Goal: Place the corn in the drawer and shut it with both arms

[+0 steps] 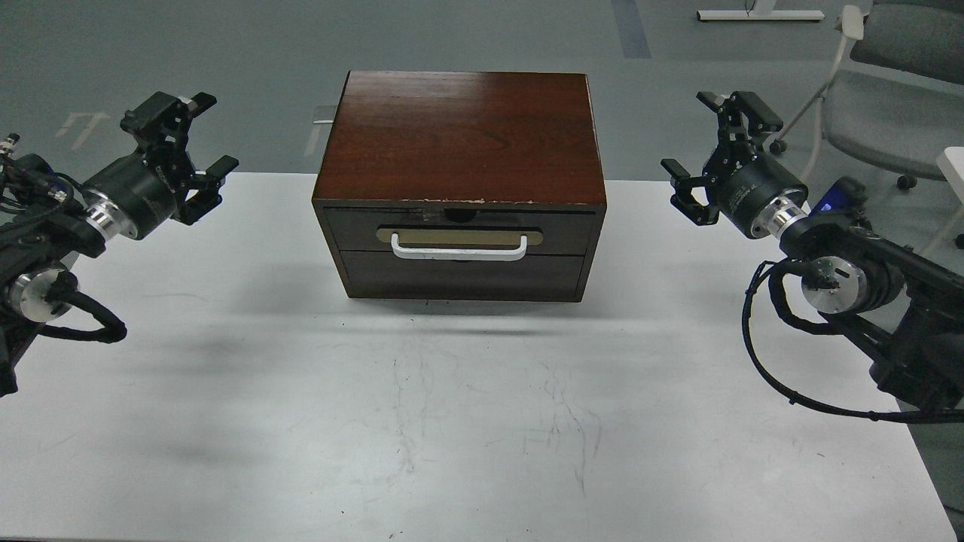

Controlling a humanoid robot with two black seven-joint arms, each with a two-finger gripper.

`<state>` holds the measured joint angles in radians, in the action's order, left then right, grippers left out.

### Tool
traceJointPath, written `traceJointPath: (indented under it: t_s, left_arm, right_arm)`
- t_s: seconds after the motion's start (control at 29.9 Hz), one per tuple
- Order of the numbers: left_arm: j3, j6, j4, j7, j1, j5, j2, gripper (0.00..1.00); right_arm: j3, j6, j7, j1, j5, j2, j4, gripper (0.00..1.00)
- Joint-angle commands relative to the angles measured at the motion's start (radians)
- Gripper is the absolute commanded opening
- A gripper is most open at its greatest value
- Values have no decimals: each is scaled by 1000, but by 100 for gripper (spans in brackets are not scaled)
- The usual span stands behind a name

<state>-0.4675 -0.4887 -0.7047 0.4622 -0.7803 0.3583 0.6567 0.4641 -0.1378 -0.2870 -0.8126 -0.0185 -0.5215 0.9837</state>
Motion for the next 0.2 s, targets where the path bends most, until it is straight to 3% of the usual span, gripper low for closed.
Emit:
traceJointPath:
  t_s: [0.0, 0.17]
  left_arm:
    - [9, 0, -38, -4, 21, -33, 17, 98]
    - [9, 48, -29, -10, 41, -35, 4, 98]
  right_arm:
    - [4, 4, 0, 4, 3, -11, 7, 99]
    - [2, 0, -8, 6, 0, -20, 3, 100]
